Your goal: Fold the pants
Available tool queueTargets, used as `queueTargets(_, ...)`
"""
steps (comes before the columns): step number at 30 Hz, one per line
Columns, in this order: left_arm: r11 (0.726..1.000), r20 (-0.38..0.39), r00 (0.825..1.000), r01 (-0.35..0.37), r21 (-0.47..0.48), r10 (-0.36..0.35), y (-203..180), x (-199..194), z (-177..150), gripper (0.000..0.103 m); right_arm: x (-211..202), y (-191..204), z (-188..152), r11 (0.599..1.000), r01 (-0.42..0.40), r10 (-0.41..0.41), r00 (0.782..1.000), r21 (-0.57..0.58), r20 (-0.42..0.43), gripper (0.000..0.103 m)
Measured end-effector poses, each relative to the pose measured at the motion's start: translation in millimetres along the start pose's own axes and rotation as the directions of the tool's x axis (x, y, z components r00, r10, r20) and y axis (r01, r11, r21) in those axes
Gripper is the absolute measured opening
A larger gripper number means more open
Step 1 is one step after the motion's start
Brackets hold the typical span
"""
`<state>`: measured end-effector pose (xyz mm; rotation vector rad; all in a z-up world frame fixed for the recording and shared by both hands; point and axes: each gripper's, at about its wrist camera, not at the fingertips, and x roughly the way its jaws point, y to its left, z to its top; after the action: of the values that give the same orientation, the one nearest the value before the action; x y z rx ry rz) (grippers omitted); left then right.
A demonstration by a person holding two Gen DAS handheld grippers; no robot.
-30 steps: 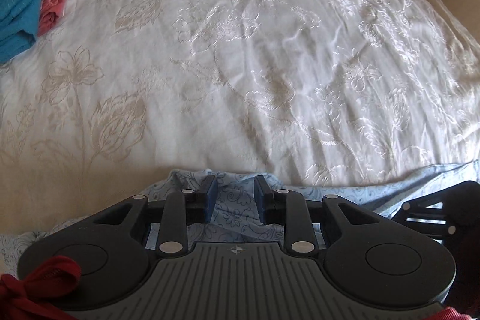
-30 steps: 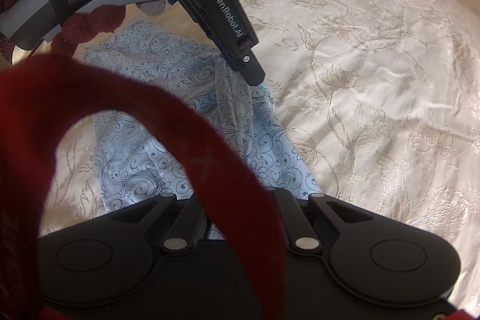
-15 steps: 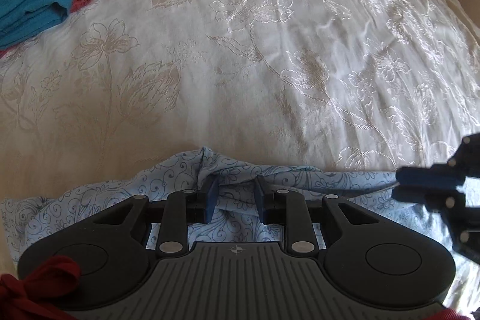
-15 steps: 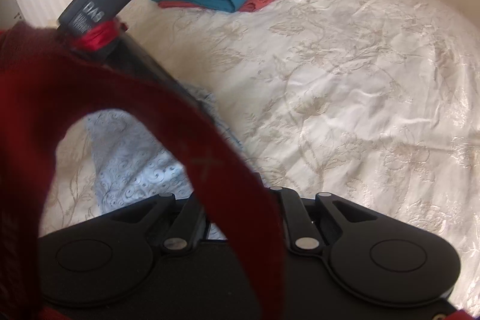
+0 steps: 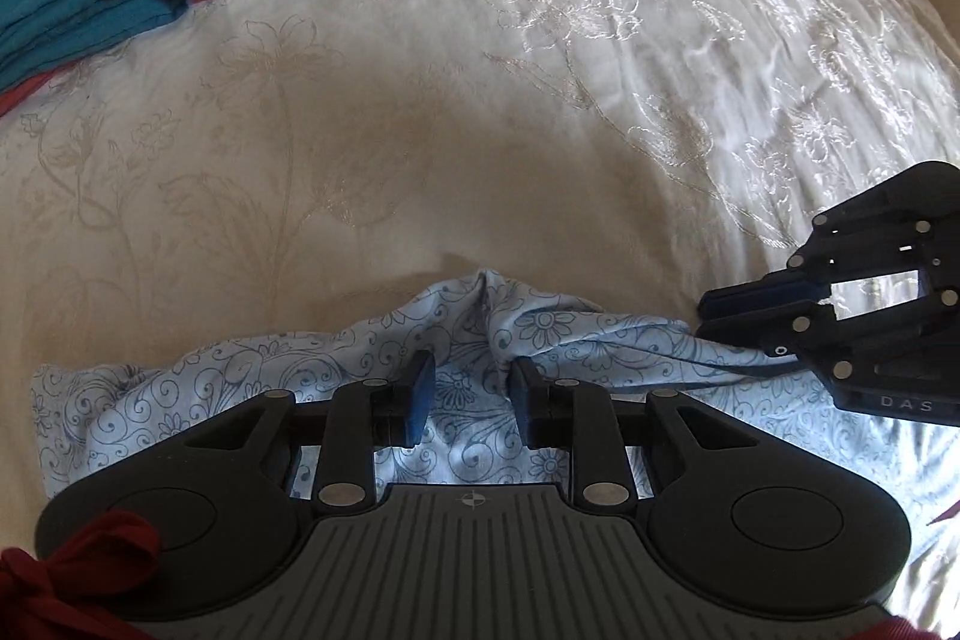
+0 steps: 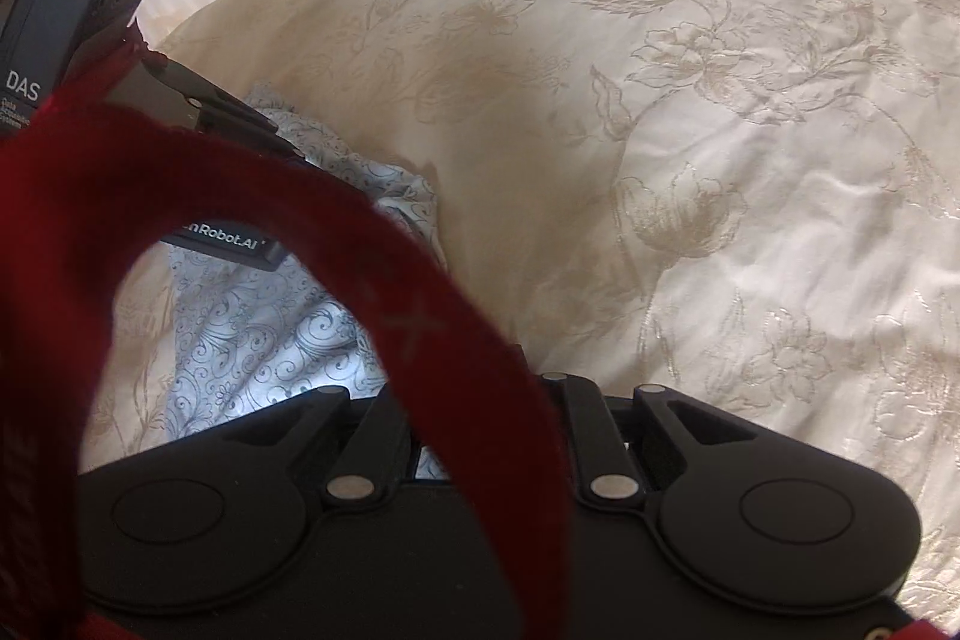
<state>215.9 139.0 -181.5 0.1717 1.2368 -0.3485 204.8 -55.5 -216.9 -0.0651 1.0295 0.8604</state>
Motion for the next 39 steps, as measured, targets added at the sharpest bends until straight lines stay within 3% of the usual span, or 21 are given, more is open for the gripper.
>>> queueTargets(13, 0.999, -0.004, 1.0, 0.02, -0.026, -0.02, 4.5, 3.2, 1.5, 0.027, -7.2, -16.5, -2.1, 0.977, -0.166, 0.162, 0.986, 0.132, 0.04, 0.021)
queueTargets(14, 0.999, -0.004, 1.0, 0.02, -0.026, -0.02, 4.8, 3.4, 1.9, 0.027, -7.8, -17.8, -2.2, 0.974, -0.176, 0.171, 0.984, 0.142, 0.044, 0.025)
queueTargets(15, 0.999, -0.004, 1.0, 0.02, -0.027, -0.02, 4.7, 3.4, 2.0, 0.027, -7.8, -18.5, -2.1, 0.971, -0.19, 0.186, 0.982, 0.147, 0.043, 0.043)
queueTargets(17, 0.999, -0.005, 1.0, 0.021, -0.029, -0.021, 4.8, 3.8, 2.1, 0.027, -4.4, -21.0, -1.9, 0.959, -0.236, 0.236, 0.972, 0.158, 0.02, 0.058)
queueTargets(21, 0.999, -0.006, 1.0, 0.024, -0.035, -0.024, 5.4, 4.3, 2.0, 0.027, 2.6, -12.5, -1.5, 0.959, -0.249, 0.253, 0.967, 0.135, -0.018, 0.046)
queueTargets(25, 0.999, -0.004, 1.0, 0.029, -0.045, -0.029, 7.2, 4.9, 1.2, 0.028, -15.7, -20.7, 0.9, 0.926, -0.306, 0.295, 0.952, 0.219, 0.084, 0.046)
queueTargets(28, 0.998, -0.004, 0.999, 0.034, -0.051, -0.034, 8.4, 5.3, 1.4, 0.028, -48.0, -23.3, 7.3, 0.884, -0.398, 0.338, 0.907, 0.244, 0.253, 0.042)
queueTargets(29, 0.998, -0.004, 0.999, 0.034, -0.052, -0.034, 8.5, 5.6, 1.4, 0.028, -53.9, -24.5, 8.3, 0.894, -0.371, 0.302, 0.913, 0.25, 0.276, 0.041)
queueTargets(30, 0.998, -0.004, 0.999, 0.035, -0.054, -0.035, 8.6, 5.9, 1.4, 0.028, -54.4, -25.3, 9.6, 0.919, -0.306, 0.243, 0.936, 0.249, 0.254, 0.042)
queueTargets(32, 0.998, -0.005, 0.999, 0.035, -0.056, -0.036, 8.6, 5.9, 1.6, 0.028, -45.0, -27.0, 10.3, 0.969, -0.136, 0.104, 0.982, 0.207, 0.157, 0.042)
queueTargets(33, 0.998, -0.006, 0.999, 0.036, -0.056, -0.036, 9.3, 5.7, 1.9, 0.028, -38.0, -29.2, 8.7, 0.979, -0.068, 0.047, 0.993, 0.191, 0.111, 0.04)
queueTargets(35, 0.997, -0.009, 0.999, 0.038, -0.063, -0.038, 9.9, 4.5, 2.6, 0.028, -29.9, -32.2, 5.4, 0.987, -0.037, 0.027, 0.997, 0.156, 0.068, 0.038)
queueTargets(39, 0.993, -0.013, 0.999, 0.051, -0.106, -0.053, 14.2, 0.6, 9.6, 0.028, -28.7, -21.5, 3.6, 0.993, -0.056, 0.051, 0.997, 0.1, 0.055, 0.038)
